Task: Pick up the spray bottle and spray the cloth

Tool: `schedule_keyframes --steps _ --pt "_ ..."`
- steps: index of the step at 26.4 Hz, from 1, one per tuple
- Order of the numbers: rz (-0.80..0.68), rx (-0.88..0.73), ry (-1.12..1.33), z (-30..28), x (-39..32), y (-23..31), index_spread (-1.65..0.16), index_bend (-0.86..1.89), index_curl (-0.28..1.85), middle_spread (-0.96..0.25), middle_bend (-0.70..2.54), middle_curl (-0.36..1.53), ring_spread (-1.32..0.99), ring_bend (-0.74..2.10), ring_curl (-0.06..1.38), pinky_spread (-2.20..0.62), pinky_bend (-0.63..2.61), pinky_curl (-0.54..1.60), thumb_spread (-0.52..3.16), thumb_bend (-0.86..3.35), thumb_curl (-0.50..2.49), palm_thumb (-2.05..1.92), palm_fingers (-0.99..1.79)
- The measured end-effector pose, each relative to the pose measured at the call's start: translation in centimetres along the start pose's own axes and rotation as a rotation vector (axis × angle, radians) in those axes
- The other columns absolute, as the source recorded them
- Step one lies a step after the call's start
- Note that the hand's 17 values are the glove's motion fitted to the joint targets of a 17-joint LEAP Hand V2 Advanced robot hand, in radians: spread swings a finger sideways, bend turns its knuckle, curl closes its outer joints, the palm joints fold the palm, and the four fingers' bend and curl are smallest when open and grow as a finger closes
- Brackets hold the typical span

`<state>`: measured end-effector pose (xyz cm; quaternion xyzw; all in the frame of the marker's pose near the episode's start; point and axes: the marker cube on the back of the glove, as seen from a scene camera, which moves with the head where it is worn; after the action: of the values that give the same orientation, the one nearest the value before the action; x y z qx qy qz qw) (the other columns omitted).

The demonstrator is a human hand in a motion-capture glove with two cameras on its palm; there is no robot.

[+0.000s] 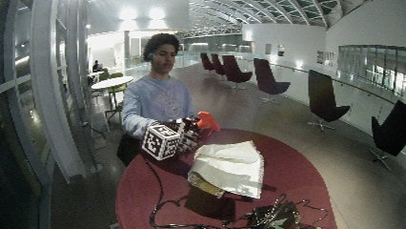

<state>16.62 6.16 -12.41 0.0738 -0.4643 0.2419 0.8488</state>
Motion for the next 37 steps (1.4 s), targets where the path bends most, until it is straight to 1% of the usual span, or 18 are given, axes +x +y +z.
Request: schedule_keyframes --steps 20,37 --pt "0.046 0.005 0.001 0.5 0.9 -0.6 -0.17 0.13 0.36 -0.01 0.28 0.46 0.03 0.51 0.4 0.27 0.22 0.36 1.08 -0.02 0.48 0.69 1.14" --pt "0.071 -0.029 0.007 1.1 1.9 -0.3 -0.16 0.14 0.36 -0.01 0.29 0.47 0.03 0.53 0.41 0.26 0.23 0.36 1.08 -0.02 0.49 0.68 1.15"
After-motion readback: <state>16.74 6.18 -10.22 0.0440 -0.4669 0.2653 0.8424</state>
